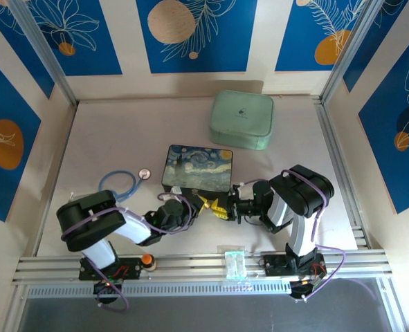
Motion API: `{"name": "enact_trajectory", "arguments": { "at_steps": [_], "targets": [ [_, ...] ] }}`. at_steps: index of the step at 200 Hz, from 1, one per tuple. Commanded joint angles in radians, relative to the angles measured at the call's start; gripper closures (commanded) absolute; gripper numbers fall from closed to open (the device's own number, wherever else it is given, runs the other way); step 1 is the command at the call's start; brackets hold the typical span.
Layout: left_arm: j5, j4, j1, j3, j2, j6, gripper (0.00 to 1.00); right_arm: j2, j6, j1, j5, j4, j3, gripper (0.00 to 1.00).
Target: Unlock the padlock with the key
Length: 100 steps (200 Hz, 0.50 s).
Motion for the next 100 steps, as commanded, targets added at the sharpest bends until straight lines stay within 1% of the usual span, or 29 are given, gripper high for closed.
{"name": "enact_trajectory", "arguments": {
  "at_steps": [1,42,53,68,80,92,100],
  "targets": [
    [0.090,-0.096,-0.004,0.043,-0.029,0.030,1.00,-0.026,-0.024,0.008,0.025,0.015,-0.006,0.74],
    [0.067,-0.112,0.003,0.048,-0.019,0.036,1.00,-0.072,-0.039,0.005,0.054,0.007,-0.028,0.75],
    [0.060,-0.116,0.005,0.046,-0.020,0.036,1.00,-0.089,-0.051,0.001,0.060,-0.004,-0.034,0.70],
    [0.052,-0.131,0.005,0.049,-0.027,0.041,1.00,-0.113,-0.064,-0.002,0.063,-0.041,-0.036,0.58],
    [0.048,-0.135,0.006,0.049,-0.029,0.041,1.00,-0.135,-0.075,-0.005,0.076,-0.073,-0.043,0.53],
    [0.037,-0.140,0.006,0.049,-0.034,0.040,1.00,-0.165,-0.087,-0.012,0.098,-0.116,-0.054,0.53],
    [0.030,-0.143,0.006,0.048,-0.036,0.039,1.00,-0.184,-0.098,-0.017,0.116,-0.141,-0.066,0.56]
  ]
}}
